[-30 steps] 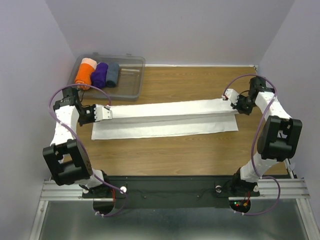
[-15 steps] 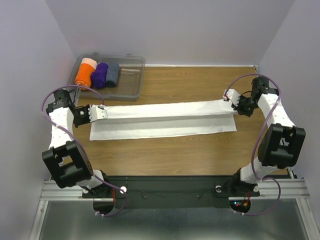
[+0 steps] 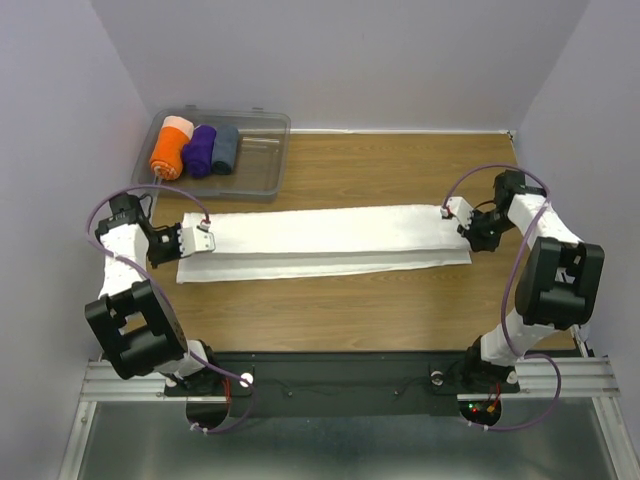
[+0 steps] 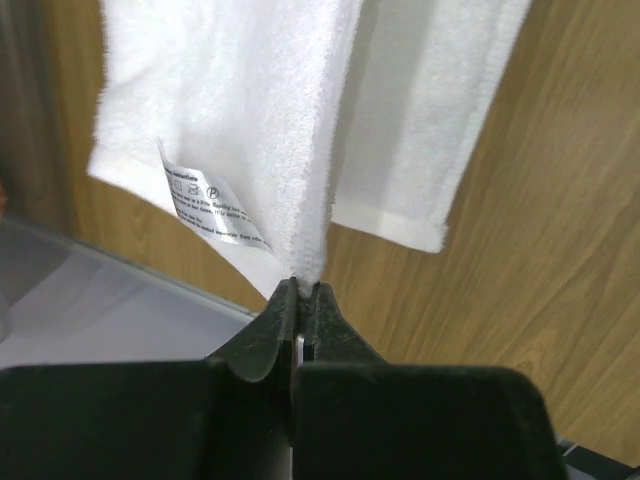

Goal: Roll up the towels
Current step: Fold the towel

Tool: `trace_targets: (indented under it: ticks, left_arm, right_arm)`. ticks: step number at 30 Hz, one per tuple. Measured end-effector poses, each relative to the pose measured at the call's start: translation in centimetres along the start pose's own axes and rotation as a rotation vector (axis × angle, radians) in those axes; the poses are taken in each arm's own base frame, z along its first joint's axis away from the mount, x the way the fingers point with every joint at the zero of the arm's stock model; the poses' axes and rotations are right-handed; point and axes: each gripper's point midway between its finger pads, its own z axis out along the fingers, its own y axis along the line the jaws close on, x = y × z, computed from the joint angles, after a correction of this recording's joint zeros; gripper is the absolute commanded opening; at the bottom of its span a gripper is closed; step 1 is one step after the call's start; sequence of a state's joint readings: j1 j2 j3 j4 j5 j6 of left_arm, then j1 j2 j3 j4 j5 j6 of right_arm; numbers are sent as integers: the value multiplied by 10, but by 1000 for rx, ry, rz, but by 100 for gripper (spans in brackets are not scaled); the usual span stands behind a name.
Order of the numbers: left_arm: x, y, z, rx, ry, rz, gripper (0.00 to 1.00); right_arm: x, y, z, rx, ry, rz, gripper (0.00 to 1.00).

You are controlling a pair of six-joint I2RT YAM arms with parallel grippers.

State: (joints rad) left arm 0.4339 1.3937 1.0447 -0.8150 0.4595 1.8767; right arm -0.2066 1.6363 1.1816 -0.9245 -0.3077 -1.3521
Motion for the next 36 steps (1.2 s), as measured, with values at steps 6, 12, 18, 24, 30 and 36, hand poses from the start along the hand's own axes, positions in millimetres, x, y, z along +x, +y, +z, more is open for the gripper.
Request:
trace_targets:
  ticks: [6, 12, 18, 24, 30, 36]
  left_arm:
    - [7, -34, 23, 73, 9, -23, 0]
    - [14, -53, 38, 100, 28, -31, 0]
    - [18, -51, 42, 90, 34, -30, 4]
    - [19, -52, 42, 93, 41, -37, 45]
    - [10, -58, 29, 120, 26, -94, 50]
    - [-21, -6, -6, -28, -81, -210, 50]
  right_arm:
    - [1, 3, 17, -35, 6, 34, 0]
    - [-1, 2, 25, -36, 6, 49, 1]
    - [8, 17, 36, -69, 27, 56, 10]
    - [11, 20, 31, -54, 47, 43, 59]
    - [-5, 9, -3, 26, 16, 33, 61]
    - [-57, -35, -49, 117, -136, 85, 52]
